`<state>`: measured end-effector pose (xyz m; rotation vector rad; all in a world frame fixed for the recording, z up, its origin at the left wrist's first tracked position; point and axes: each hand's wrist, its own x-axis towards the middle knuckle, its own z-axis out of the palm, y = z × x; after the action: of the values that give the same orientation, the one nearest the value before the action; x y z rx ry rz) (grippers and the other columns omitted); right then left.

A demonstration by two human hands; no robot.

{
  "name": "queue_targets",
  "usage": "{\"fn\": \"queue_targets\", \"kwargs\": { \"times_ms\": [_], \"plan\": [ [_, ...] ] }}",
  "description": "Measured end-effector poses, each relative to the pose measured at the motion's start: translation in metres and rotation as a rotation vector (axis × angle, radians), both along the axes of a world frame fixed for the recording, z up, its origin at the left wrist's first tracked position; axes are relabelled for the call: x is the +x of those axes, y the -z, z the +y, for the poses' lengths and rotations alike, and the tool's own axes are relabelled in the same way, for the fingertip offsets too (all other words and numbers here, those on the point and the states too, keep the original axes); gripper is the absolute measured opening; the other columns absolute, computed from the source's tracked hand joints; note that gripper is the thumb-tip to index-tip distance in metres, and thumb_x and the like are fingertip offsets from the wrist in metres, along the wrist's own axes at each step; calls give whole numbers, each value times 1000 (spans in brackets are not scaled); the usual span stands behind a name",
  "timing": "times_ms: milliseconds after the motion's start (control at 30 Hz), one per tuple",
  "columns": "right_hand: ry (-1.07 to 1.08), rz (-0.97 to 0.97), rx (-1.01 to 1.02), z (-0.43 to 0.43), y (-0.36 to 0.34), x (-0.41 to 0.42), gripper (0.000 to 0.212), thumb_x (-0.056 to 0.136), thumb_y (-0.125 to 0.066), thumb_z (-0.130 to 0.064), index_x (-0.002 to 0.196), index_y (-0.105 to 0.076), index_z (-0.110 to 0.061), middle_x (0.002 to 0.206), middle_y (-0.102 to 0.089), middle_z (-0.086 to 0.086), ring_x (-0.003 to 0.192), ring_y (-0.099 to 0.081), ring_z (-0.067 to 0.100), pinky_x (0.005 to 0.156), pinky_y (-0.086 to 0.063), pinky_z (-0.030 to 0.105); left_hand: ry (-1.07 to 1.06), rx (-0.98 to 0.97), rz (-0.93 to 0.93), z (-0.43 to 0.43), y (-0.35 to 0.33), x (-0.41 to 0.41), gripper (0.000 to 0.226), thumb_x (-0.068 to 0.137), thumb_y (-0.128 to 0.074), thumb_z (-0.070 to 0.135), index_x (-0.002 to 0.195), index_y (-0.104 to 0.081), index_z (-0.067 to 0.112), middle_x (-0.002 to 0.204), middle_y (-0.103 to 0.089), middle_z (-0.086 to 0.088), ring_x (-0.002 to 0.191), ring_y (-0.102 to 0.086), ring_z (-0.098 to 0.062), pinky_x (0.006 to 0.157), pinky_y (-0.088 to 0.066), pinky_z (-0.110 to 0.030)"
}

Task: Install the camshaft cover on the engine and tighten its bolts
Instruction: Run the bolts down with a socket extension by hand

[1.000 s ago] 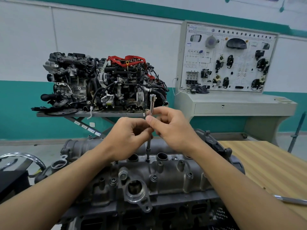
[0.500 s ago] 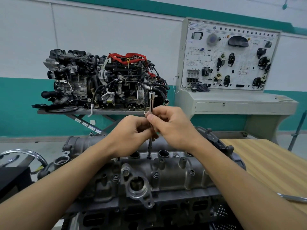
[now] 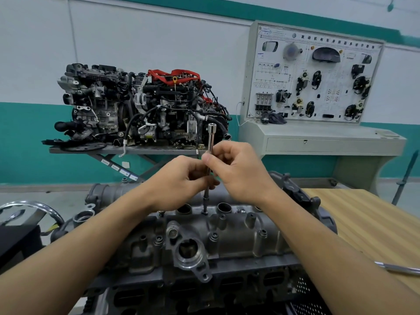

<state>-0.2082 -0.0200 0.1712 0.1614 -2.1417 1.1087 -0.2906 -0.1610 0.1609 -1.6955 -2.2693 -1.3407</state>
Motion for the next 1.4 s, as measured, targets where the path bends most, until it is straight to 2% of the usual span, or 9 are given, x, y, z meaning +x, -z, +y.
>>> {"fn": "queue_targets", "kwargs": {
  "times_ms": [133, 267, 400, 500, 667, 900, 1100, 1233, 1400],
  "plan": [
    [172, 73, -49, -3, 6, -7, 31, 80, -81, -32, 67, -56, -18, 56, -55, -6, 52, -49, 6, 49, -45, 26, -92, 166, 15, 1, 1, 1, 13, 84, -78, 22, 83, -78, 9, 75, -77, -8, 69, -72, -17, 68, -59, -35],
    [-7, -18, -40, -2, 6, -6, 14, 89, -73, -30, 94, -64, -20, 63, -63, 12, 57, -58, 17, 58, -53, 38, -27, 97, -37, -3, 0, -3, 14, 93, -68, 11, 83, -75, 4, 66, -73, 3, 60, -62, -5, 62, -53, -19],
    [-75, -13, 44, 1, 2, -1, 17, 98, -60, -15, 87, -69, -5, 73, -65, 21, 61, -59, 16, 57, -55, 36, 30, 45, -40, -3, -3, -6, 16, 97, -62, 9, 99, -73, -1, 88, -78, -7, 84, -75, -22, 83, -60, -35],
    [76, 61, 141, 1, 6, -3, 26, 97, -61, -17, 74, -63, -5, 62, -59, 8, 58, -55, 22, 57, -49, 40, 4, 56, -9, 1, 0, -4, 17, 98, -61, 13, 92, -74, 4, 82, -77, -7, 81, -73, -29, 81, -59, -46],
    [203, 184, 108, -5, 17, -6, 24, 94, -64, -18, 71, -62, -14, 56, -56, -7, 53, -51, 12, 54, -44, 33, -94, -103, 140, 5, 10, -8, 20, 91, -67, 20, 76, -72, 8, 62, -69, -2, 50, -52, -6, 52, -45, -24],
    [175, 148, 95, -12, 8, -7, 31, 95, -64, -22, 67, -62, -9, 50, -51, -5, 47, -42, 8, 49, -35, 24, -99, -68, 132, 0, 6, -6, 16, 93, -67, 14, 86, -73, 1, 73, -74, -8, 68, -71, -23, 68, -58, -40],
    [0, 252, 78, -36, -27, -11, 36, 98, -58, -20, 63, -51, -20, 51, -41, -14, 51, -39, 4, 53, -33, 19, -108, 133, 167, -29, -18, -3, 12, 93, -69, 14, 88, -76, 5, 69, -74, -3, 59, -69, -10, 59, -57, -24],
    [-63, 182, 90, -56, -15, -26, 35, 101, -55, -18, 68, -51, -6, 57, -42, -7, 55, -38, 6, 53, -35, 27, -211, 86, 210, -60, -7, -13, 13, 91, -71, 20, 82, -76, 13, 63, -71, -1, 57, -66, -20, 59, -55, -41],
    [-74, 175, 43, -69, -4, -38, 33, 102, -53, -20, 76, -57, -1, 60, -47, -3, 59, -43, 10, 59, -40, 39, -319, 141, 211, -67, 5, -18, 18, 89, -72, 22, 73, -74, 14, 60, -69, 7, 54, -64, -9, 56, -54, -34]
  ]
}}
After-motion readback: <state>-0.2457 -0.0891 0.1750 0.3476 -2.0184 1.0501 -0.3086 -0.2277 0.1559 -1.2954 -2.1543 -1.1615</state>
